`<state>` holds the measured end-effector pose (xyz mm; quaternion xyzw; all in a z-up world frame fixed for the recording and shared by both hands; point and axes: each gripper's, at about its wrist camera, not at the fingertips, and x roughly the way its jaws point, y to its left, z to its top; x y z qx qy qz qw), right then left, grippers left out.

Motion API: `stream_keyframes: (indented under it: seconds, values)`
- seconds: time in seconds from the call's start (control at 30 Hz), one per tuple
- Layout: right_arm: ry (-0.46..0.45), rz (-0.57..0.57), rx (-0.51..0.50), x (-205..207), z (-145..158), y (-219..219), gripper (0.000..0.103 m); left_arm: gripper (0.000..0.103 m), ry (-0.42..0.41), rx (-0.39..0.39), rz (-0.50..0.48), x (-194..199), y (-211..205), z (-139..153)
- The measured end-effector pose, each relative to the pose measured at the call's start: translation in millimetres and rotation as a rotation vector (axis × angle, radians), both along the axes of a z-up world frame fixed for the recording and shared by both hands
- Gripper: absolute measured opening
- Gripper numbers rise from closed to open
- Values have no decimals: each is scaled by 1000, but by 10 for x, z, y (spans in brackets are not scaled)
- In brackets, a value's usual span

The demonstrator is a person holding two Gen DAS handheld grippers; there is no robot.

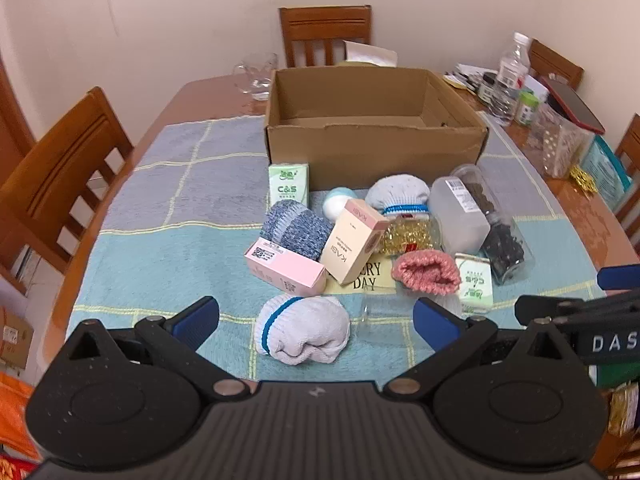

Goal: Organize objects
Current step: 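Move both tools toward the white sock and clear plastic jar, then grasp the white sock with the left tool while the right tool grasps the clear jar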

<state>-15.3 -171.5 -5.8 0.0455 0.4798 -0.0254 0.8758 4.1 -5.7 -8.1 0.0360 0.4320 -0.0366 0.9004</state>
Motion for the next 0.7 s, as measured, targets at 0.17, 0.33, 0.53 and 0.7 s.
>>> stream_keyframes:
  seconds: [0.17,0.33,0.53,0.7]
  values:
    - [24,-45,6,48,-65,109,103,103,10,-6,-88,89,132,-136]
    - [44,-89,7,96,-171,224,103,103,33,9,-174,189,256,-302]
    - [89,-146,24,202,-388,312,103,103,61,22,-284,339,369,-516]
    - [94,-185,33,259,-515,360,103,102,115,-3,-395,464,417,-727]
